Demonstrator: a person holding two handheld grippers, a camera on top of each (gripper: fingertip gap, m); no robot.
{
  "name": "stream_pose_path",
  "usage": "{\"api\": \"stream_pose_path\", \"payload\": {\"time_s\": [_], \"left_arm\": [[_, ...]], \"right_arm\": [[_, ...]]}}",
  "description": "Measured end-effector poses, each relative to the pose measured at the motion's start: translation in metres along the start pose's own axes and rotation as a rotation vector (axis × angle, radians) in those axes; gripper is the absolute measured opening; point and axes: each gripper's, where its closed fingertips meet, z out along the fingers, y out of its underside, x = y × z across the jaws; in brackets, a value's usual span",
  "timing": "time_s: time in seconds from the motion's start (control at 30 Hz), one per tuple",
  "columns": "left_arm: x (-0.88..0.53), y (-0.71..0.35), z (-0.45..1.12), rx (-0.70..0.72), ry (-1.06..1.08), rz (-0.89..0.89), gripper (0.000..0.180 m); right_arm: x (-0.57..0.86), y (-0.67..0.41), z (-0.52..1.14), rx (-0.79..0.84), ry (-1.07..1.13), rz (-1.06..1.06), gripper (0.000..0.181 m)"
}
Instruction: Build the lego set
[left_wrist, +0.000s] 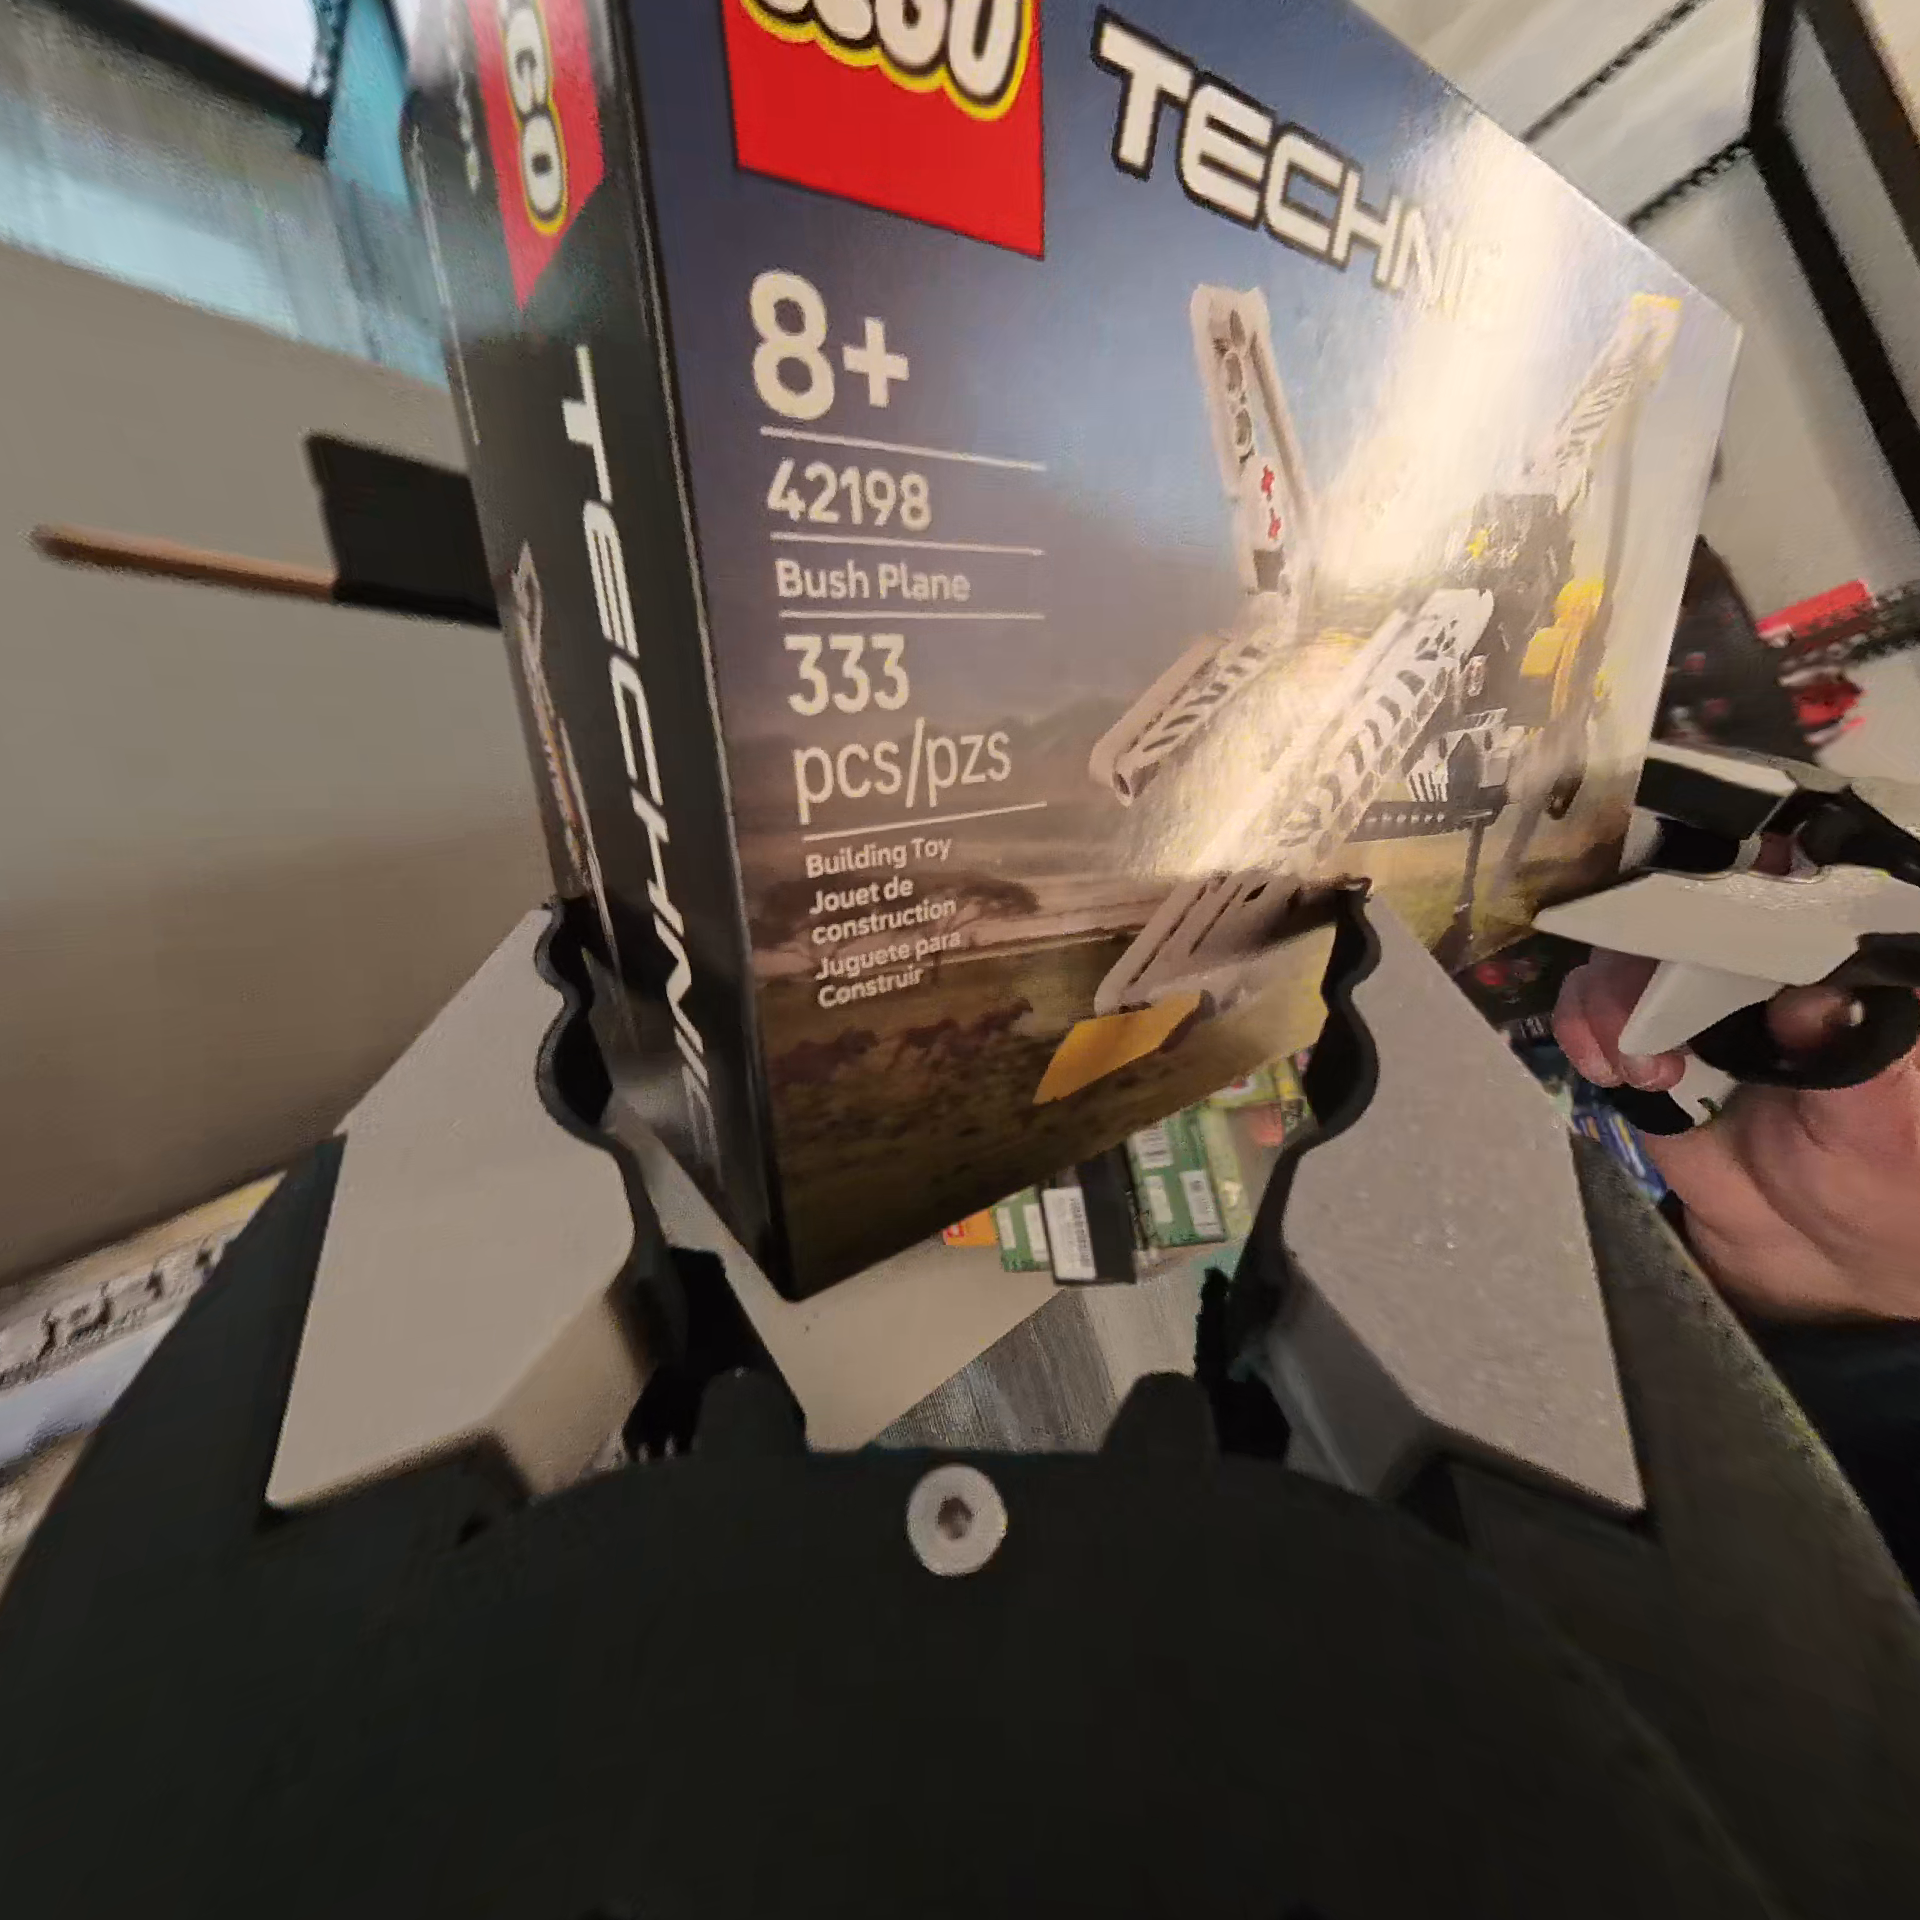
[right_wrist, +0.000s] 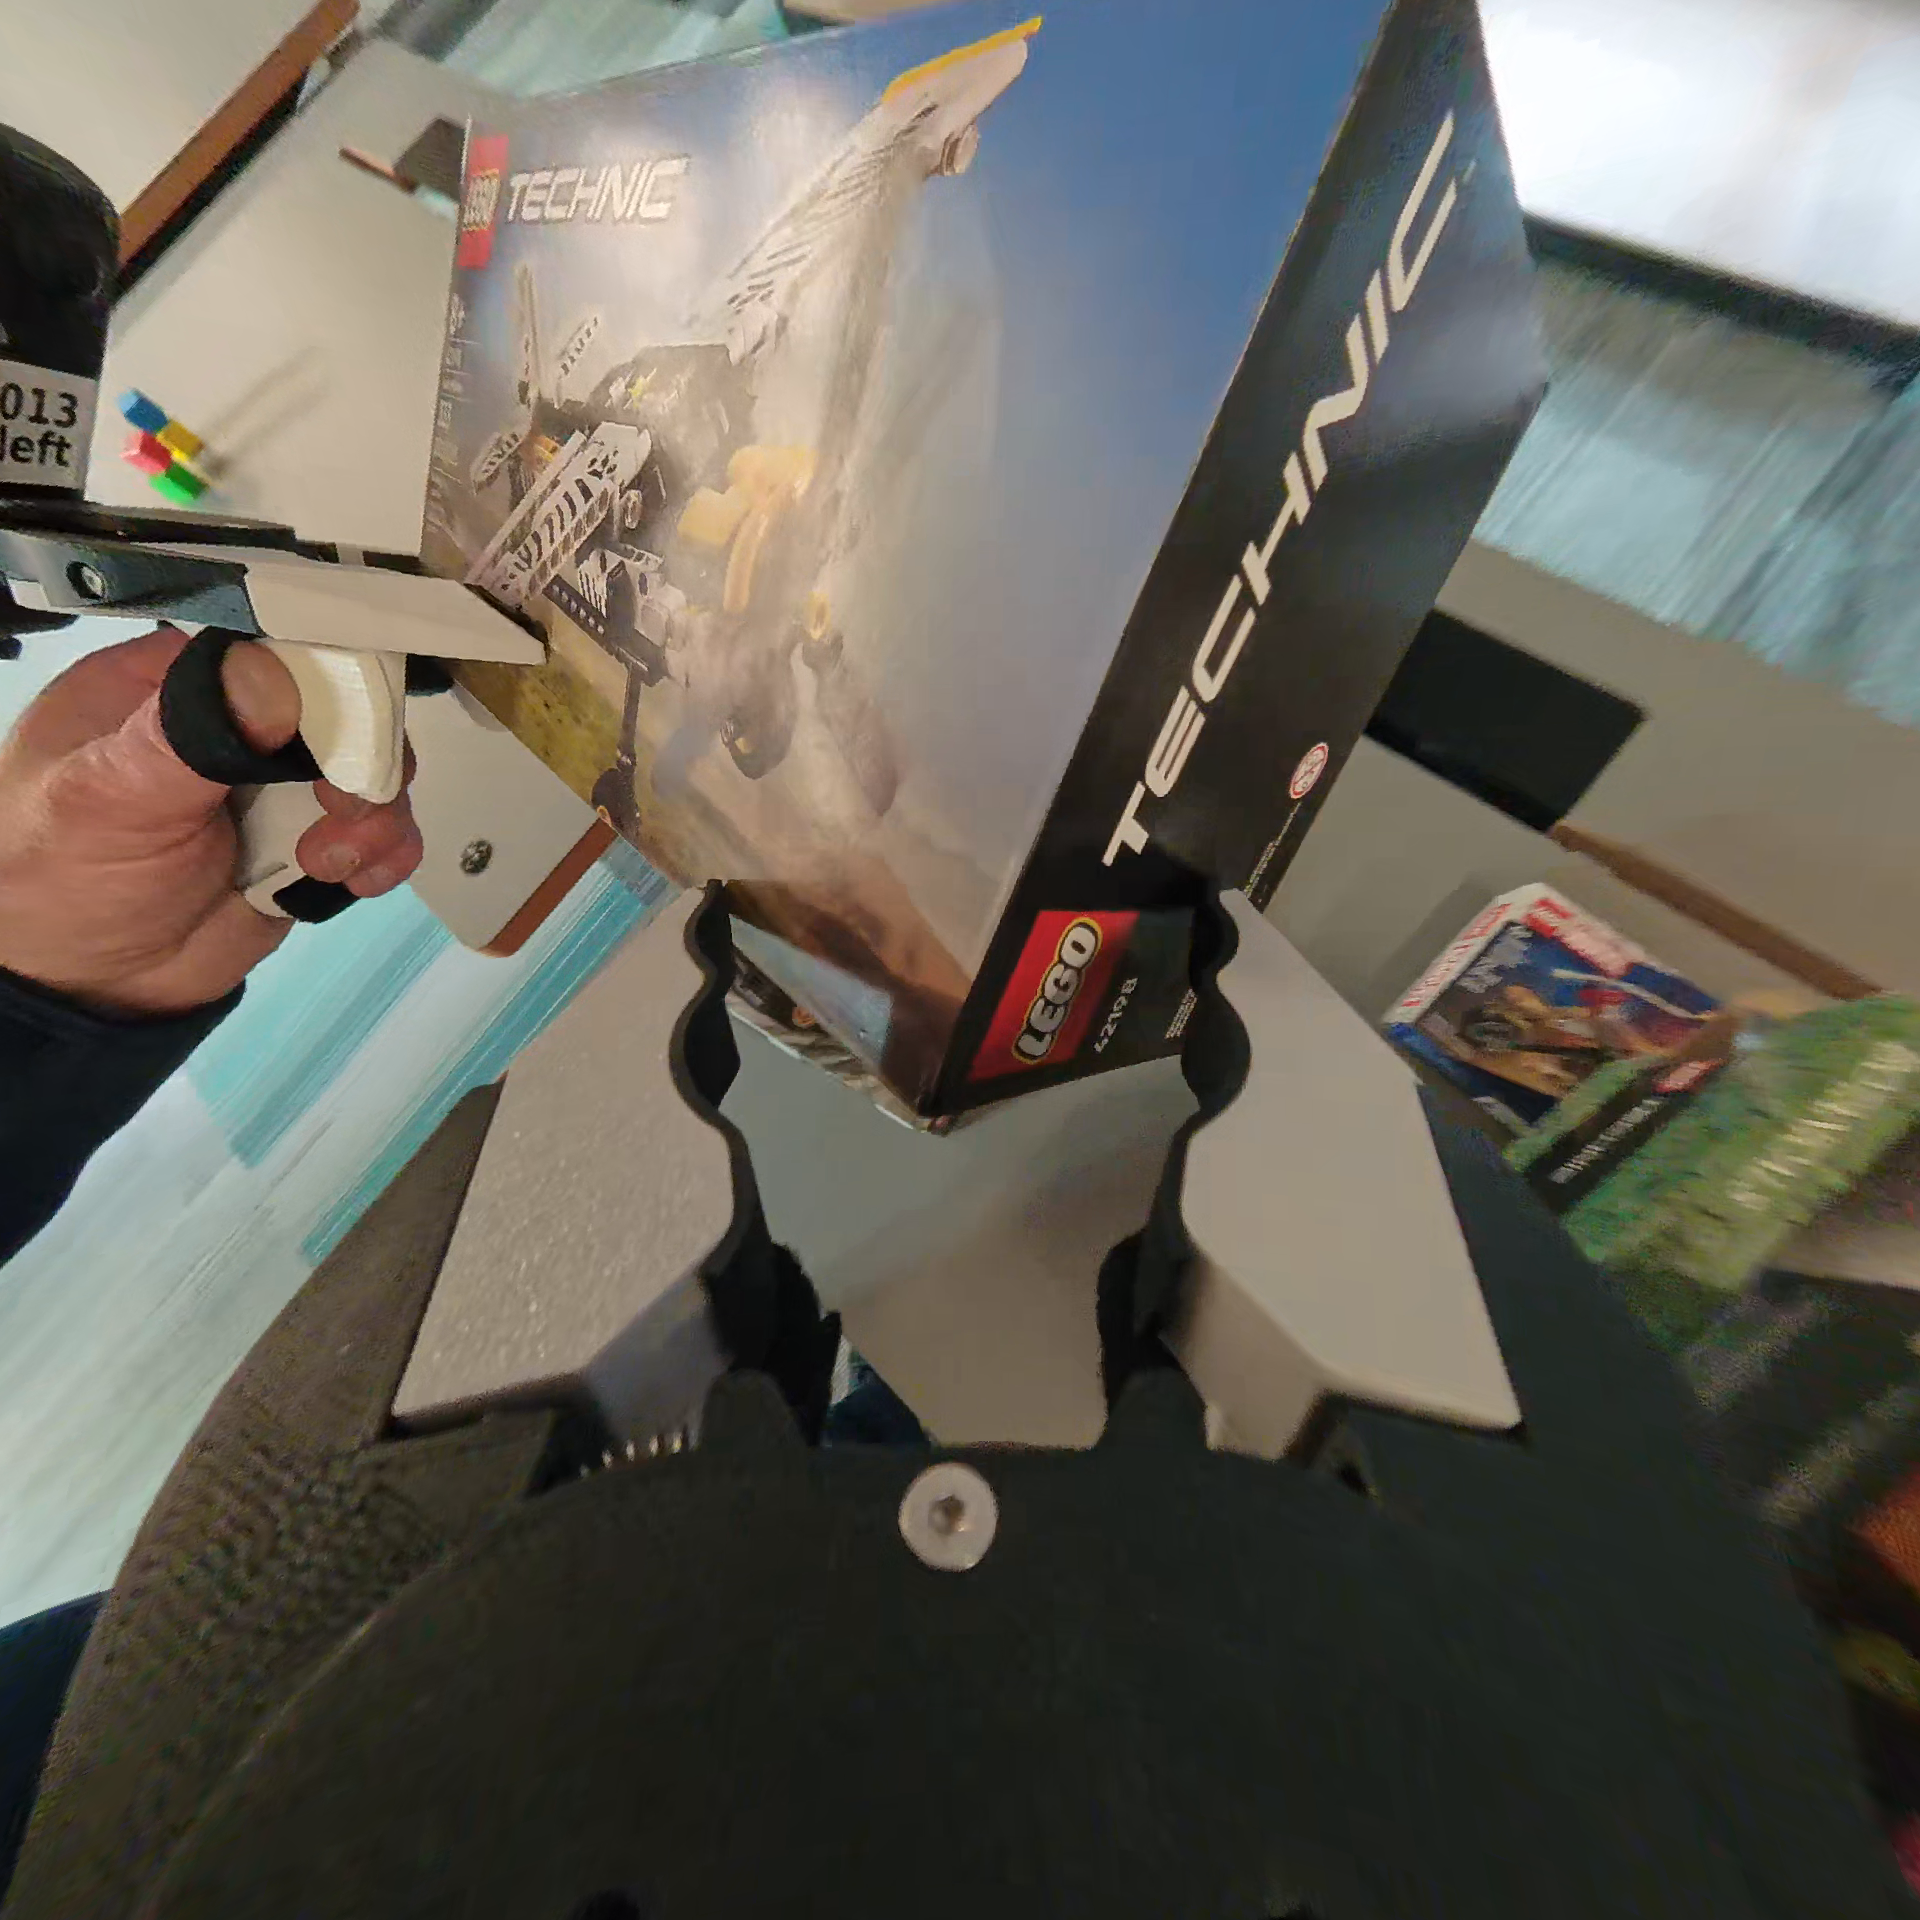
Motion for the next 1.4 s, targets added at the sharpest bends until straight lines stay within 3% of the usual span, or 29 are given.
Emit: {"api": "stream_pose_path", "payload": {"time_s": [0.3,0.7,0.93,1.07,1.1,1.2,1.4], "left_arm": [[0.155,-0.046,0.047,-0.021,0.219,0.169,0.136],[0.338,0.002,0.131,-0.261,0.438,0.366,0.138],[0.400,0.042,0.152,-0.384,0.511,0.456,0.130],[0.412,0.049,0.165,-0.369,0.571,0.435,0.124],[0.415,0.047,0.165,-0.356,0.586,0.425,0.115],[0.415,0.052,0.167,-0.359,0.545,0.510,0.110],[0.424,0.064,0.161,-0.359,0.555,0.540,0.117]], "right_arm": [[0.042,-0.043,-0.155,0.196,0.234,-0.046,0.087],[0.123,-0.027,-0.341,0.360,0.426,0.073,0.088],[0.182,0.010,-0.407,0.461,0.376,0.260,0.085],[0.234,0.055,-0.403,0.399,0.353,0.397,0.081],[0.243,0.062,-0.400,0.409,0.335,0.396,0.085],[0.250,0.061,-0.409,0.490,0.267,0.406,0.075],[0.262,0.055,-0.409,0.490,0.244,0.367,0.078]]}}
